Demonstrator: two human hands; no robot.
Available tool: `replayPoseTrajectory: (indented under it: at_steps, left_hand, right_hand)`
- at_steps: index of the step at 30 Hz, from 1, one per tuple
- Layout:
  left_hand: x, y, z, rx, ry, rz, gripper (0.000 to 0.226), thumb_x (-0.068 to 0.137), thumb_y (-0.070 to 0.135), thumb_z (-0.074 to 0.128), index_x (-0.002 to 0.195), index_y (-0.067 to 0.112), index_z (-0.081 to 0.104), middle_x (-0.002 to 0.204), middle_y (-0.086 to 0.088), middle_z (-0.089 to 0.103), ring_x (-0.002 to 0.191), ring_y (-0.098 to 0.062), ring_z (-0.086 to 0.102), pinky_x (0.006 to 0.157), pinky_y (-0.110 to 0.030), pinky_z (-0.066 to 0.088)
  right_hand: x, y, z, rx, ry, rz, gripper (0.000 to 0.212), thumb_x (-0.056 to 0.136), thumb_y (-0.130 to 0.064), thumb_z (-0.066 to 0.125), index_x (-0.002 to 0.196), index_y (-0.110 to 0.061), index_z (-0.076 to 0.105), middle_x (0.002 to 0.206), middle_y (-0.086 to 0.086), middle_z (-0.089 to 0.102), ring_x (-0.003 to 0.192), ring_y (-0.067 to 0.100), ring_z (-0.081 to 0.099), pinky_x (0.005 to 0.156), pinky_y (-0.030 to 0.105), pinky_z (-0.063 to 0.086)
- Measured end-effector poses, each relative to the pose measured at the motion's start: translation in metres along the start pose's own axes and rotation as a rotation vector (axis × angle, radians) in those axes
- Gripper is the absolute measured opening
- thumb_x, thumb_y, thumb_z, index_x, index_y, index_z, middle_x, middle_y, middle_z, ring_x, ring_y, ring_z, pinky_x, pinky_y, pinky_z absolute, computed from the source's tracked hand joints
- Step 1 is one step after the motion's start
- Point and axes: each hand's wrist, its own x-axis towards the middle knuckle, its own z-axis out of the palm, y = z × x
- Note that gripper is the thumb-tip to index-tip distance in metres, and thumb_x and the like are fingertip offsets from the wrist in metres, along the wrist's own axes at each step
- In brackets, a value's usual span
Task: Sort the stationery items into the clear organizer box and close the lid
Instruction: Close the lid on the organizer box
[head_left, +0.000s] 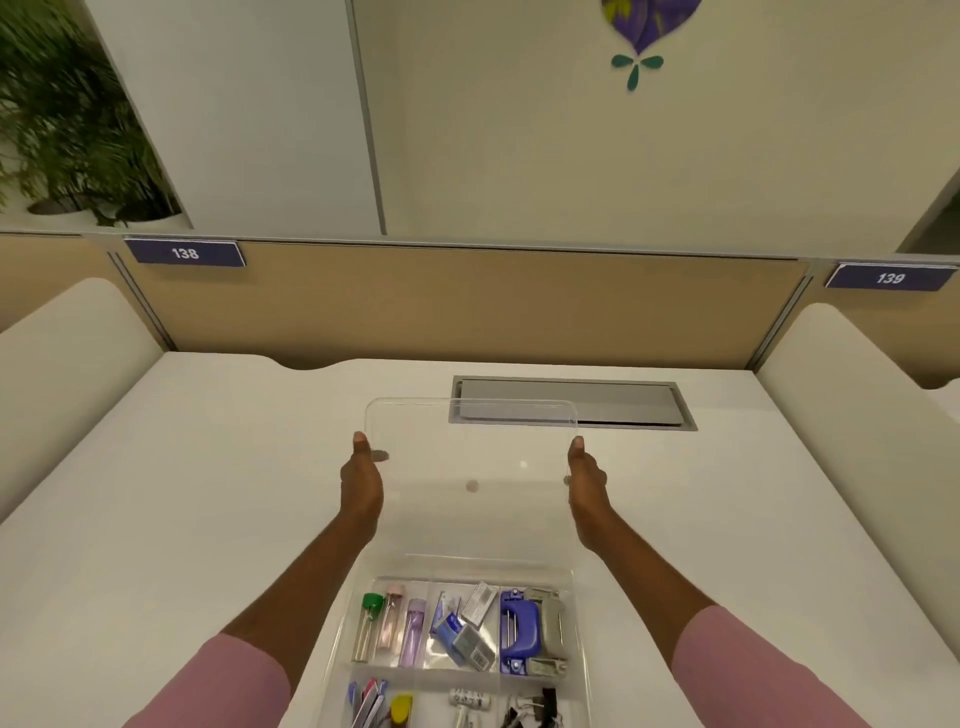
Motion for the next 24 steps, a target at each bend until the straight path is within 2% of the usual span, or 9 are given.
replayPoseTrajectory:
  at_steps: [3, 8, 11, 14, 17, 19, 22, 23, 24]
  left_hand:
    - [-0.016, 0.000, -0.013, -0.261, 0.017, -0.054, 0.077, 0.098, 0.055, 0.013, 0.066, 0.005, 0.063, 0.066, -0.010, 0.050, 0.065, -0.020, 0.046, 0.084, -0.035, 0.042]
    - [-0.041, -0.001, -0.037, -0.416, -0.045, -0.078, 0.045, 0.099, 0.021, 0.032, 0.063, 0.012, 0.058, 0.036, 0.000, 0.058, 0.061, -0.018, 0.050, 0.066, -0.024, 0.036]
    - [-0.056, -0.005, -0.062, -0.386, -0.248, -0.134, 0.028, 0.087, 0.007, 0.039, 0.068, 0.019, 0.055, 0.050, 0.002, 0.063, 0.074, -0.020, 0.055, 0.073, -0.026, 0.033]
    - [-0.073, -0.011, -0.093, -0.297, -0.447, -0.272, 0.034, 0.082, 0.017, 0.052, 0.047, 0.020, 0.053, 0.053, 0.002, 0.050, 0.049, -0.014, 0.046, 0.056, -0.025, 0.038]
    - [-0.081, -0.023, -0.115, -0.152, -0.486, -0.376, 0.047, 0.060, 0.033, 0.073, 0.045, 0.022, 0.030, 0.044, 0.001, 0.027, 0.040, -0.015, 0.024, 0.045, -0.029, 0.022]
    - [-0.095, -0.023, -0.123, -0.096, -0.551, -0.381, 0.040, 0.063, 0.038, 0.073, 0.050, 0.019, 0.040, 0.045, -0.002, 0.035, 0.038, -0.016, 0.032, 0.040, -0.025, 0.027]
    - [-0.115, -0.032, -0.126, 0.071, -0.613, -0.342, 0.029, 0.090, 0.037, 0.055, 0.097, 0.009, 0.061, 0.078, -0.014, 0.068, 0.069, -0.016, 0.068, 0.068, -0.025, 0.049]
    - [-0.117, -0.039, -0.128, 0.107, -0.586, -0.315, 0.039, 0.093, 0.038, 0.053, 0.116, 0.008, 0.057, 0.126, -0.014, 0.046, 0.093, -0.018, 0.065, 0.086, -0.029, 0.046]
    - [-0.117, -0.049, -0.130, 0.132, -0.568, -0.294, 0.048, 0.093, 0.039, 0.054, 0.129, 0.008, 0.050, 0.126, -0.019, 0.051, 0.107, -0.022, 0.056, 0.093, -0.033, 0.041]
  right_hand:
    - [-0.021, 0.004, -0.005, 0.142, -0.022, 0.011, 0.060, 0.097, -0.058, 0.018, 0.117, -0.014, 0.054, 0.146, 0.012, 0.038, 0.132, 0.031, 0.038, 0.109, 0.047, 0.027]
    - [-0.057, 0.010, -0.012, 0.369, -0.058, 0.031, 0.071, 0.095, -0.060, 0.010, 0.070, -0.012, 0.055, 0.096, 0.012, 0.064, 0.117, 0.029, 0.049, 0.114, 0.048, 0.015]
    - [-0.074, 0.024, -0.021, 0.429, -0.099, 0.014, 0.065, 0.100, -0.053, 0.018, 0.066, -0.012, 0.056, 0.096, 0.012, 0.067, 0.123, 0.026, 0.048, 0.116, 0.045, 0.009]
    - [-0.093, 0.039, -0.035, 0.490, -0.196, -0.034, 0.041, 0.099, -0.023, 0.030, 0.080, -0.010, 0.063, 0.101, 0.012, 0.067, 0.131, 0.030, 0.045, 0.119, 0.040, 0.014]
    - [-0.116, 0.050, -0.045, 0.411, -0.327, -0.142, 0.033, 0.089, 0.001, 0.034, 0.091, -0.004, 0.066, 0.108, 0.011, 0.065, 0.131, 0.029, 0.044, 0.120, 0.040, 0.019]
    - [-0.128, 0.058, -0.052, 0.337, -0.412, -0.167, 0.034, 0.077, 0.005, 0.046, 0.105, -0.004, 0.062, 0.122, 0.010, 0.058, 0.134, 0.023, 0.039, 0.111, 0.032, 0.030]
    - [-0.143, 0.061, -0.062, 0.255, -0.506, -0.041, 0.069, 0.061, 0.004, 0.055, 0.129, -0.008, 0.049, 0.117, 0.007, 0.047, 0.110, 0.014, 0.051, 0.074, 0.020, 0.047]
    - [-0.149, 0.063, -0.064, 0.185, -0.523, -0.017, 0.073, 0.062, 0.007, 0.055, 0.132, -0.008, 0.045, 0.104, 0.005, 0.046, 0.092, 0.010, 0.056, 0.061, 0.018, 0.047]
    - [-0.156, 0.065, -0.065, 0.102, -0.528, -0.001, 0.074, 0.064, 0.009, 0.055, 0.134, -0.009, 0.042, 0.097, 0.004, 0.045, 0.080, 0.009, 0.058, 0.056, 0.019, 0.046]
